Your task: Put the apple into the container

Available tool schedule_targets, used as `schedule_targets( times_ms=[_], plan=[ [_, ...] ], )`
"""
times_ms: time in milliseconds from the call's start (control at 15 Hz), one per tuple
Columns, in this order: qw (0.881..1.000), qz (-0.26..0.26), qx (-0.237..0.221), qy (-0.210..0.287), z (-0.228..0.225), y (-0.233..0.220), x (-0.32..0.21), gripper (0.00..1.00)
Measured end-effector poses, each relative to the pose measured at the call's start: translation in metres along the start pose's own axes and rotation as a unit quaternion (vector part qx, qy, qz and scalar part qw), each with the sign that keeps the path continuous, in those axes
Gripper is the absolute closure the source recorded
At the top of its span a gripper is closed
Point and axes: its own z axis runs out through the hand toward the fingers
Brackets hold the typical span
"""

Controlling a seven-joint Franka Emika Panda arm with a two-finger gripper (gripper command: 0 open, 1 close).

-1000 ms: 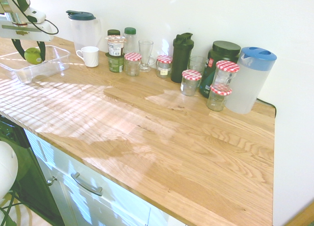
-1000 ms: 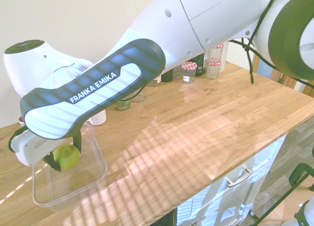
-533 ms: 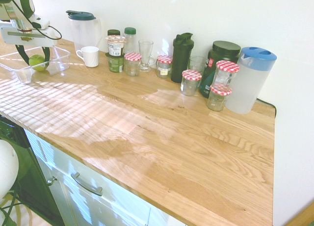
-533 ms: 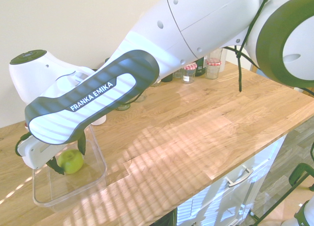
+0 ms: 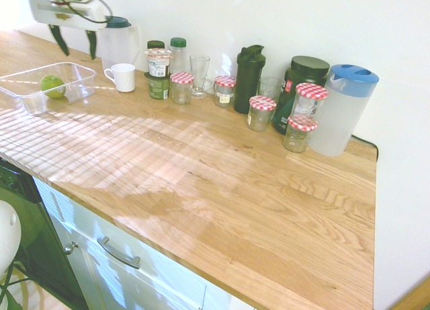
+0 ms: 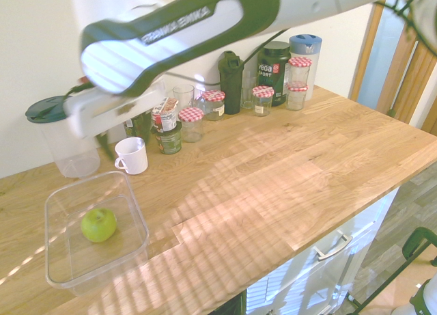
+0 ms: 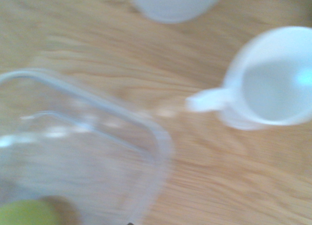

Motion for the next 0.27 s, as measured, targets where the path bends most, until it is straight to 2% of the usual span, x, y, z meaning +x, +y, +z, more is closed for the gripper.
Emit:
schedule_targets(
  times_ms=[133, 267],
  plan=[
    [0.999, 0.041, -0.024, -0.005, 0.000, 0.079, 0.055, 0.00],
    [0.995, 0.086, -0.046, -0.011, 0.004, 0.159, 0.088, 0.00]
  ],
)
